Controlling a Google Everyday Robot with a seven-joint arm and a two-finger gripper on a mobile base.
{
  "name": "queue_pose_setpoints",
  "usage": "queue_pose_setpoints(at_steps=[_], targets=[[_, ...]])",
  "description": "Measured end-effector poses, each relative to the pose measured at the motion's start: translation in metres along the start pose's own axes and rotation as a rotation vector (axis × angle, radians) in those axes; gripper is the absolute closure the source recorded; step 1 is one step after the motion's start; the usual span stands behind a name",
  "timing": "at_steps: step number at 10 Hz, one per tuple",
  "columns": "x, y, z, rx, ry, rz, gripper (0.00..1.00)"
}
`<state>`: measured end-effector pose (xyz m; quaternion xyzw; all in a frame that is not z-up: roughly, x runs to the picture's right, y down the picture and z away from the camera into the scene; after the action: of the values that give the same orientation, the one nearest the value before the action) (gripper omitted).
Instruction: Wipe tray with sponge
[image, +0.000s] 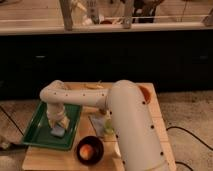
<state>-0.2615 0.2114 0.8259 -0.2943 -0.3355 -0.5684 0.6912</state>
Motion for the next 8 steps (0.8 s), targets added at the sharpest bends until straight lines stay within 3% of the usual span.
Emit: queue_pose_setpoints(at_steps=[2, 4, 7, 8], targets=[[0.016, 0.018, -0.011, 0.000, 0.025, 0.014, 0.98], [0.025, 0.017, -0.012, -0.001, 0.032, 0.000, 0.98], [0.025, -0.017, 0.005, -0.030, -0.004, -0.064, 0.98], [0.019, -0.039, 0.015, -0.050, -0.036, -0.110, 0.98]])
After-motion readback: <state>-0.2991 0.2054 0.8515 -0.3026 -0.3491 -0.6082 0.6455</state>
